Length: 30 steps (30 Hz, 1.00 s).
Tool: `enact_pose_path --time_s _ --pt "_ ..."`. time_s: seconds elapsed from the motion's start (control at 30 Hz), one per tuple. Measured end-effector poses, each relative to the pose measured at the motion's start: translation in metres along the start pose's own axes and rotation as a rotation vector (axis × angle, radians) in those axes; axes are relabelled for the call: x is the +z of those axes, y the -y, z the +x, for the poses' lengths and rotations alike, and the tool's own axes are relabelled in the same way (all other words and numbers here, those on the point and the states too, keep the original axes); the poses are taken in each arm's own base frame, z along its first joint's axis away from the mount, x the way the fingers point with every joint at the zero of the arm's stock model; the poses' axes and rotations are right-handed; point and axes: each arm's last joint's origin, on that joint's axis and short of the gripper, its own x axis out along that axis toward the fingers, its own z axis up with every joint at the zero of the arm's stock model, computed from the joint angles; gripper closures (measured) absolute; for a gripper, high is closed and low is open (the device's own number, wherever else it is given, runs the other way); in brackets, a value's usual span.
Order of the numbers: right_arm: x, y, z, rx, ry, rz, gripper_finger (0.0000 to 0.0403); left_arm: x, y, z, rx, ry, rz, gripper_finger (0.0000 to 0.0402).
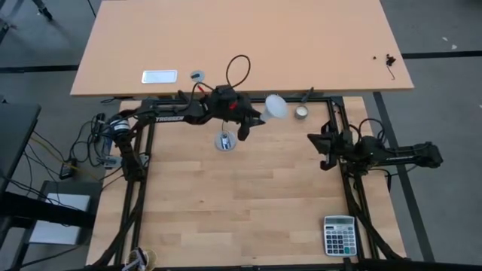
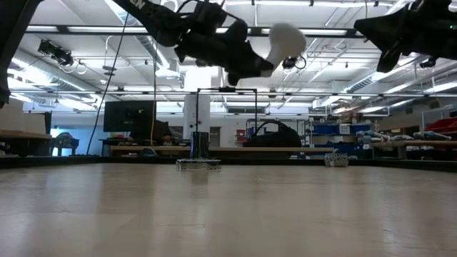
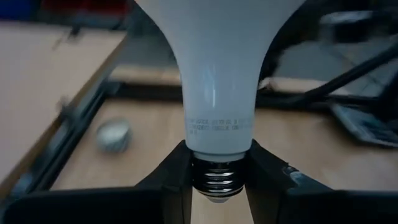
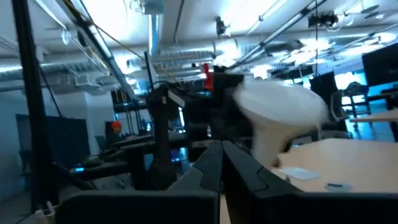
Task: Screw lightbulb
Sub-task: Insert the light into the lamp socket
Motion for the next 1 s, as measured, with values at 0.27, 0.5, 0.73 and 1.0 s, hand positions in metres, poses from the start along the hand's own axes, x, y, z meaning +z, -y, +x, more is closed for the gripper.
enact_pose_path --time_s 0.27,0.5,0.73,1.0 --pt "0.012 0.001 0.024 -0.070 -0.020 0.045 0.0382 -0.011 0.004 -0.006 -0.091 0.240 0.064 0.0299" --pt "0.024 -0.010 0.080 -0.072 -0.153 -0.057 0.0321 -0.011 0.010 -0.007 -0.135 0.290 0.053 0.0299" --pt "0.029 -0.021 0.133 -0.084 -0.204 -0.078 0.0210 -0.005 0.015 -0.009 -0.215 0.325 0.089 0.0299" --pt "0.028 -0.026 0.165 -0.102 -0.220 -0.084 0.0127 -0.005 0.017 -0.009 -0.259 0.326 0.111 0.0299"
